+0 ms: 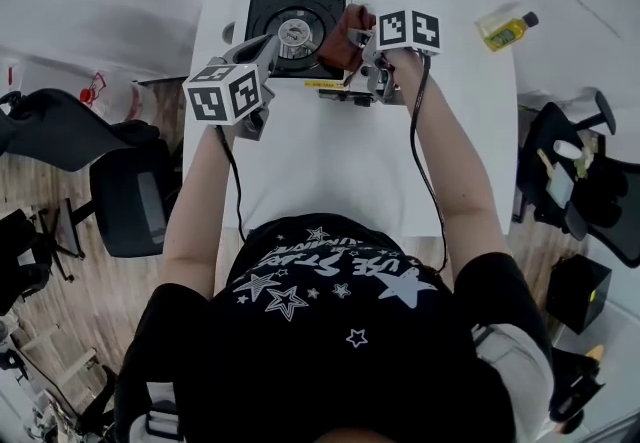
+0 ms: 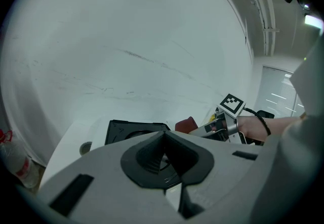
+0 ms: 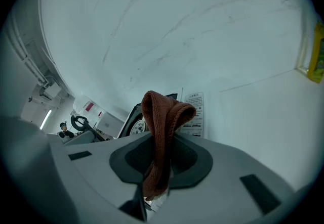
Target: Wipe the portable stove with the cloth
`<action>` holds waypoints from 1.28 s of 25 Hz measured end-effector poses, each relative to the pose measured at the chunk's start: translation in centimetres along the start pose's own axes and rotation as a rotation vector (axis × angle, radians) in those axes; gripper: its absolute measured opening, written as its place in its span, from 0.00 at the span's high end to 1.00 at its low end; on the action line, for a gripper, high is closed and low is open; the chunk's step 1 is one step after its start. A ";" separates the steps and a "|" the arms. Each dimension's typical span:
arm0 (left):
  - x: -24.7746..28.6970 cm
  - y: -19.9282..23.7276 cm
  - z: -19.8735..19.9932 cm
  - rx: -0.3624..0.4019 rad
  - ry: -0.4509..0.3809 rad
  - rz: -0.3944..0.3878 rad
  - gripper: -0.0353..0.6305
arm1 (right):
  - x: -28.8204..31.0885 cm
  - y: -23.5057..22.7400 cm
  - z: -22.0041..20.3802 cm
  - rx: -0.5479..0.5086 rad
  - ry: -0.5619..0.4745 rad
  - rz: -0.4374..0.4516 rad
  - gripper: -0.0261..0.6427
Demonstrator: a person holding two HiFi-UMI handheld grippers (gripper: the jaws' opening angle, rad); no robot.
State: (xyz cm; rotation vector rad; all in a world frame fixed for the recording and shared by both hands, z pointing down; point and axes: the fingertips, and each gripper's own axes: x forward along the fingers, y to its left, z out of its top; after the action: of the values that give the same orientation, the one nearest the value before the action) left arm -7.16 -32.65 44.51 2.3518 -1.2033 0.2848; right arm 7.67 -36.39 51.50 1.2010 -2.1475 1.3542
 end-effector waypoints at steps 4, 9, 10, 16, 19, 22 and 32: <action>1.3 -1.8 -0.2 0.003 0.002 -0.010 0.94 | -1.5 -1.8 0.0 0.018 -0.013 0.003 0.86; 2.4 -4.1 -0.5 0.009 0.005 -0.021 0.94 | -3.4 -3.8 -0.1 0.030 -0.028 -0.002 0.86; 2.5 -4.4 -0.5 0.010 0.006 -0.023 0.94 | -3.8 -4.2 -0.1 0.034 -0.031 -0.004 0.86; 3.3 -6.1 -1.0 0.011 0.009 -0.032 0.94 | -5.7 -6.4 -0.4 0.060 -0.054 -0.023 0.86; 3.6 -6.9 -1.0 0.015 0.010 -0.043 0.94 | -6.6 -7.1 -0.4 0.063 -0.062 -0.038 0.86; 3.5 -7.2 -0.9 0.018 0.009 -0.045 0.94 | -7.3 -7.3 -0.3 0.064 -0.070 -0.047 0.86; 0.9 -5.9 0.6 0.024 -0.025 -0.059 0.94 | -9.3 -1.5 1.0 -0.002 -0.136 -0.003 0.86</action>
State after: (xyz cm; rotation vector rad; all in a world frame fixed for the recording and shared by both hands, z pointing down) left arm -1.90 -30.68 42.46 2.4132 -1.1457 0.2519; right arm 14.50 -33.07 45.79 1.3309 -2.2369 1.3033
